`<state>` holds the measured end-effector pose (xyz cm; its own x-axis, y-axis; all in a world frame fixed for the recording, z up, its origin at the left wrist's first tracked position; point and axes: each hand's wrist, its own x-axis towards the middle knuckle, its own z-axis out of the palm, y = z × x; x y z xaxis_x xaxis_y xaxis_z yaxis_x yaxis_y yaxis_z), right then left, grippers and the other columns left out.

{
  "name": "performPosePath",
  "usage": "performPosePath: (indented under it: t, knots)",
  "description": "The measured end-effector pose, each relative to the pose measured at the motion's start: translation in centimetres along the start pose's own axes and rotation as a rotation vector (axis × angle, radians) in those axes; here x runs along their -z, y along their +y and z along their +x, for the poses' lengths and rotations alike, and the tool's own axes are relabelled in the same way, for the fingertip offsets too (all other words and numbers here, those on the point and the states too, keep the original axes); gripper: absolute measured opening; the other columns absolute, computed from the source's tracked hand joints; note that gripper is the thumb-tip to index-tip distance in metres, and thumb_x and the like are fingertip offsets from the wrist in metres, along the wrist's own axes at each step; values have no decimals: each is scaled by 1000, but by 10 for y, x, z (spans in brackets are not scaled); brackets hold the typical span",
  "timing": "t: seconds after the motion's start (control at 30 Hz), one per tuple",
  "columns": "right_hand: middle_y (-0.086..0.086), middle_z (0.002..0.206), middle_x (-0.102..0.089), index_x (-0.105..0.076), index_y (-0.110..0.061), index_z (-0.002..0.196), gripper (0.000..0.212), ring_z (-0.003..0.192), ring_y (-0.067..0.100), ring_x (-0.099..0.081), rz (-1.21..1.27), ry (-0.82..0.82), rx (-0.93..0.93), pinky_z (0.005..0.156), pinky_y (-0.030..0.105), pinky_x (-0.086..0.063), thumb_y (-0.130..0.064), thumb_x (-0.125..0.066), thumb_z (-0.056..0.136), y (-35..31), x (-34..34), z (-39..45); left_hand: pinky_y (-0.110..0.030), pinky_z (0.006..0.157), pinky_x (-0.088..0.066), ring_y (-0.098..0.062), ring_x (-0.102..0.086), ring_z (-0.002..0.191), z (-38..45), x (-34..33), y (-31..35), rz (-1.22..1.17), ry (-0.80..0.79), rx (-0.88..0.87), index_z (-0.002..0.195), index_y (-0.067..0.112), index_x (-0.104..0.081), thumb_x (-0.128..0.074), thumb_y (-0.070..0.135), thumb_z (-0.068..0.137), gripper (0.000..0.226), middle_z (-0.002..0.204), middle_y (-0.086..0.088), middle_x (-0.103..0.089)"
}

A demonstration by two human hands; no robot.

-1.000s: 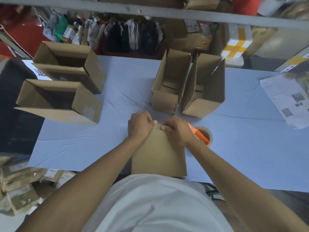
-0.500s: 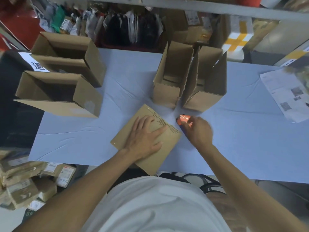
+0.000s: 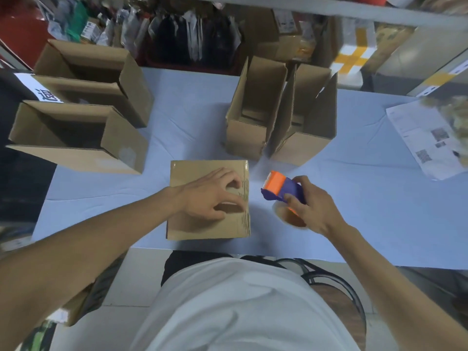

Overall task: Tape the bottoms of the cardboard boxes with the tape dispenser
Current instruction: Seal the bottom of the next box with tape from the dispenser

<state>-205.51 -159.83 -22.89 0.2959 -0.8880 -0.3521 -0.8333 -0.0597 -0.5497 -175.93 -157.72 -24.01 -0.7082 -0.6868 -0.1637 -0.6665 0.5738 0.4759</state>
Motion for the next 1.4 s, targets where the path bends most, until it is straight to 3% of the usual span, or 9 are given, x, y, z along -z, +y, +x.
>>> performPosePath:
  t: [0.13, 0.27, 0.4, 0.5, 0.6, 0.87, 1.17, 1.3, 1.4]
  knots:
    - [-14, 87, -59, -46, -34, 106, 49, 73, 10, -58, -107, -17, 69, 64, 28, -49, -59, -73, 73, -5, 7, -6, -30, 101, -37, -15, -41, 114, 7, 5, 12, -169, 50, 129, 109, 32, -71, -59, 23, 87, 26, 115, 1, -49]
    - [-9, 96, -60, -51, -29, 117, 53, 78, 16, -58, -122, 40, 228, 66, 26, -46, -39, -79, 73, -1, 8, -6, -27, 95, -44, -17, -60, 106, 22, -5, 40, -471, 386, 505, 116, 13, -69, -55, 17, 96, 25, 114, -1, -68]
    - [-9, 103, -62, -52, -29, 122, 60, 85, 15, -57, -127, 12, 318, 70, 25, -48, -36, -79, 69, 0, 5, -8, -34, 86, -55, -20, -67, 84, 33, -14, 55, -1181, 423, 698, 101, 3, -69, -55, 14, 98, 18, 92, -7, -71]
    - [-10, 105, -62, -51, -29, 123, 62, 85, 12, -56, -118, 10, 335, 69, 14, -41, -38, -78, 68, 2, 3, -8, -24, 68, -56, -11, -64, 67, 33, -15, 54, -1373, 413, 706, 88, 10, -69, -59, 6, 95, 13, 74, -1, -68]
    - [-10, 106, -61, -49, -29, 124, 64, 84, 10, -54, -121, 17, 355, 69, 11, -40, -39, -80, 69, 3, 0, -7, -23, 62, -54, -10, -63, 62, 33, -15, 53, -1306, 429, 787, 82, 12, -71, -65, 6, 91, 12, 67, 1, -69]
    - [-14, 105, -62, -49, -34, 124, 58, 85, 12, -56, -289, -129, 300, 72, 33, -53, -37, -76, 73, 27, 23, -2, -29, 64, -59, -15, -68, 57, 9, -11, 38, -928, 534, 1081, 70, 13, -75, -69, 5, 82, 16, 64, -6, -73]
    - [-12, 101, -63, -53, -32, 120, 57, 81, 13, -55, -330, -154, 286, 67, 29, -49, -31, -79, 69, 25, 22, 24, -37, 71, -62, -16, -63, 49, 9, -1, 24, -810, 471, 1218, 62, 8, -75, -72, 14, 75, 15, 59, -7, -71]
    - [-11, 103, -63, -53, -31, 122, 61, 82, 11, -52, -335, -179, 294, 63, 17, -37, -30, -82, 68, 28, 18, 31, -29, 60, -61, -14, -62, 44, 15, -1, 22, -745, 425, 1243, 57, 10, -73, -73, 17, 75, 19, 54, -5, -69]
    - [-9, 105, -64, -53, -30, 123, 64, 84, 11, -53, -327, -178, 292, 65, 20, -40, -30, -83, 66, 28, 18, 35, -28, 59, -61, -13, -65, 47, 17, -1, 19, -756, 438, 1250, 56, 11, -73, -73, 19, 75, 20, 53, -3, -69]
